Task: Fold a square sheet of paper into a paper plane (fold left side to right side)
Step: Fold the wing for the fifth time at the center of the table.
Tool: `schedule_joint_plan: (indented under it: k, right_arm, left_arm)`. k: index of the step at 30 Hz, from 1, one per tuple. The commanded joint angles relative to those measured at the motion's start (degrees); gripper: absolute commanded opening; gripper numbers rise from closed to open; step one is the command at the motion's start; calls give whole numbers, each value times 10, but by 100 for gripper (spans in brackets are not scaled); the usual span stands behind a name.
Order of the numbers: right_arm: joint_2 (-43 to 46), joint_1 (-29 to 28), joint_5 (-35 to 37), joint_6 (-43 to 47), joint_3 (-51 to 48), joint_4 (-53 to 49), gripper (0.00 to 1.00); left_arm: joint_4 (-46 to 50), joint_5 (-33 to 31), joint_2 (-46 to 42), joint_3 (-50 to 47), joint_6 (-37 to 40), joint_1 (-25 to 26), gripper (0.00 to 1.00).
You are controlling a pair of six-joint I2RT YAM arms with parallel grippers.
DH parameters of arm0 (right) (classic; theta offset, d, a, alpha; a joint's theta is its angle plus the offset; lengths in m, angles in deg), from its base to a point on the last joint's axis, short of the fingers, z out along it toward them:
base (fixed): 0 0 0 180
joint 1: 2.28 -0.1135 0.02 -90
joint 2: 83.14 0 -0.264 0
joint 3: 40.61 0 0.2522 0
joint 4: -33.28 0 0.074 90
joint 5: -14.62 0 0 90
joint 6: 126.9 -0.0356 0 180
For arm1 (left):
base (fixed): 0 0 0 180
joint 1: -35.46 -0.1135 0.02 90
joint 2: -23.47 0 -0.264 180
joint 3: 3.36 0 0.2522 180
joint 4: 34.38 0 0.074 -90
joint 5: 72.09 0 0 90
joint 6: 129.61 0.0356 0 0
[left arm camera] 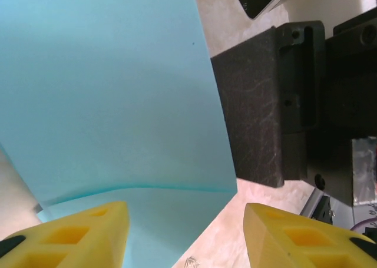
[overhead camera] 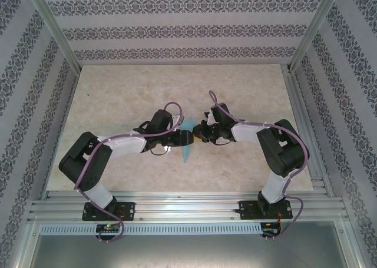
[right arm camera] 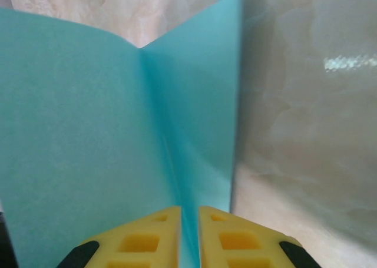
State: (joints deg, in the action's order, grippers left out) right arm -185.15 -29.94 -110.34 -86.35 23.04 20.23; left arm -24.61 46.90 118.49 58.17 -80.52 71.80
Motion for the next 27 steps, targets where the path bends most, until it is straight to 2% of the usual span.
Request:
schedule_joint_plan:
  k: [1,9,17,25,27]
  right_arm:
    - [-5,-2,8,7,12,-4,16]
    - [-5,-2,8,6,13,-6,16]
    - [-6,-2,9,8,14,-7,16]
    - [-6,-2,10,5,15,-8,17]
    - [-6,-2,10,5,16,-9,16]
  left_arm:
    - [30,-14,17,22,26,-13,53]
    - [72,-14,26,40,62,-24,54]
    - [40,49,51,33,64,-24,58]
    - [3,69,69,22,61,-23,63]
    - [-7,71,75,19,62,-23,67]
